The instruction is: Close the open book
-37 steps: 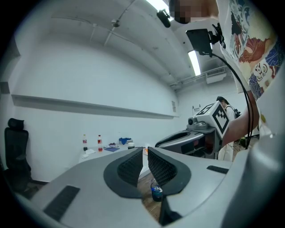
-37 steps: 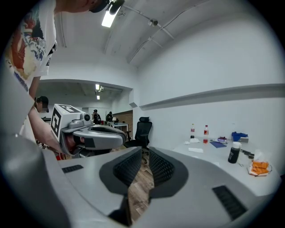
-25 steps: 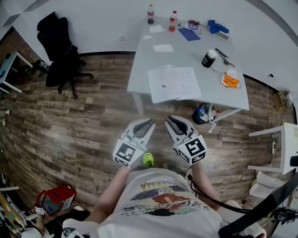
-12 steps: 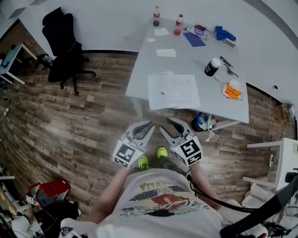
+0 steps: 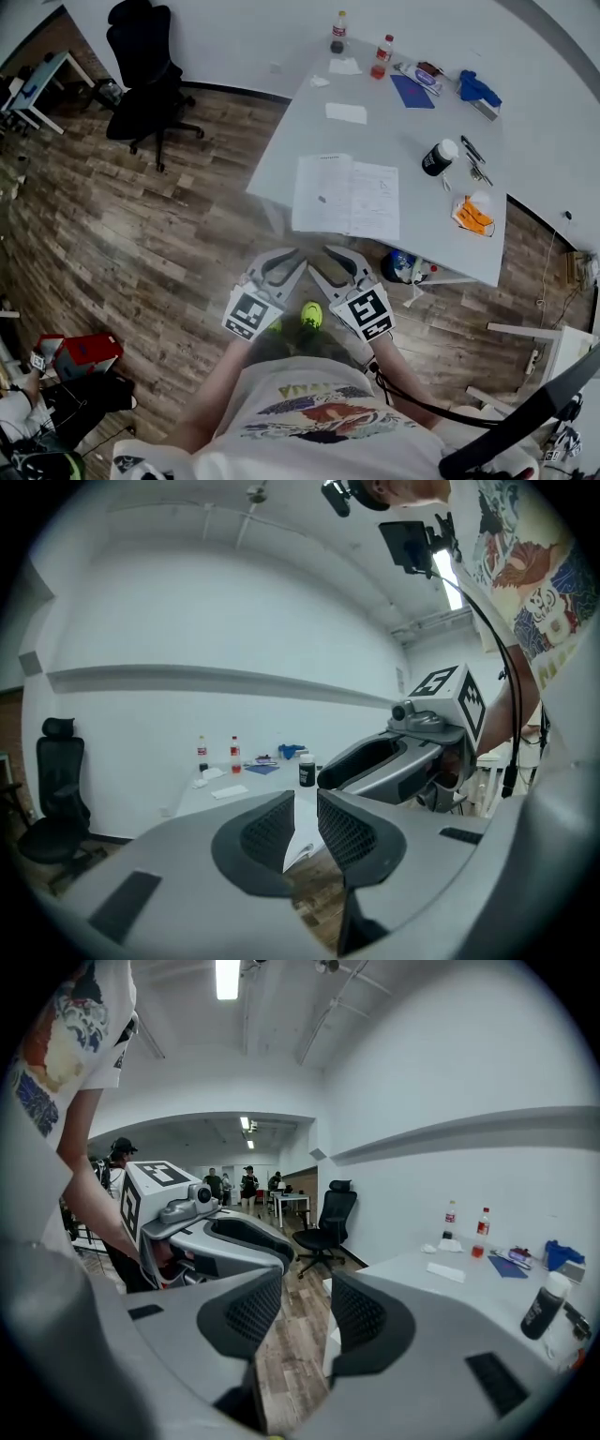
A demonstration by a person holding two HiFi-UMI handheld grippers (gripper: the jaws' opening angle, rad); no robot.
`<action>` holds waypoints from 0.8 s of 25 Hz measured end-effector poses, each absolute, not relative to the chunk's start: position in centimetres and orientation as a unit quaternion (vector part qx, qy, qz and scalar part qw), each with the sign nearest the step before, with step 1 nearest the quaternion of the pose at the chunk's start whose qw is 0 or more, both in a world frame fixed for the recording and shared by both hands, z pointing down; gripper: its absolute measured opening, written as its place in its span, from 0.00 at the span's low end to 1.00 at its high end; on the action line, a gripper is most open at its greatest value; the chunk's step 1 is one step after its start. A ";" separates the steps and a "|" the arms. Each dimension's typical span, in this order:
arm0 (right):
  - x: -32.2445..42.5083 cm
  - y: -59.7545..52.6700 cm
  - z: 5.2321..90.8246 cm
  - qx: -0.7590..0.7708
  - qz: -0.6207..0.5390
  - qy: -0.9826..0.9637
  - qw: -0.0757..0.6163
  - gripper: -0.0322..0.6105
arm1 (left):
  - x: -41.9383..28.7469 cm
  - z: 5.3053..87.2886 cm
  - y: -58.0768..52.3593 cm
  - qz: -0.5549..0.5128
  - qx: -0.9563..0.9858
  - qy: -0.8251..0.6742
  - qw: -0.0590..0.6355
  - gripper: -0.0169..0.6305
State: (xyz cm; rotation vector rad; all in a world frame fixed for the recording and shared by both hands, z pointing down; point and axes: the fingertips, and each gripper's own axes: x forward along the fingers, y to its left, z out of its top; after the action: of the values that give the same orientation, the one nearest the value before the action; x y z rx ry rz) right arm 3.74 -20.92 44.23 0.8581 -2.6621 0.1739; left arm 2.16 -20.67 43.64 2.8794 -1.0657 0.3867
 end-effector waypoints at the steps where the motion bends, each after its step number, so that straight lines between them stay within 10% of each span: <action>1: 3.9 -21.2 44.7 0.299 0.061 -0.937 0.172 0.28 | 2.4 44.1 -21.0 0.127 0.929 -0.348 0.023 0.11; 20: 5.0 -27.5 53.4 0.337 0.081 -0.911 0.226 0.31 | -0.5 50.0 -27.2 0.140 0.927 -0.348 0.021 0.11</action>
State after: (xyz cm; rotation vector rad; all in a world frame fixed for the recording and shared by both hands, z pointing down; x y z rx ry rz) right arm 4.97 -27.51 53.41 0.9292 -2.5108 0.2224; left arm -0.47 -27.23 49.99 2.8733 -1.0780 0.4340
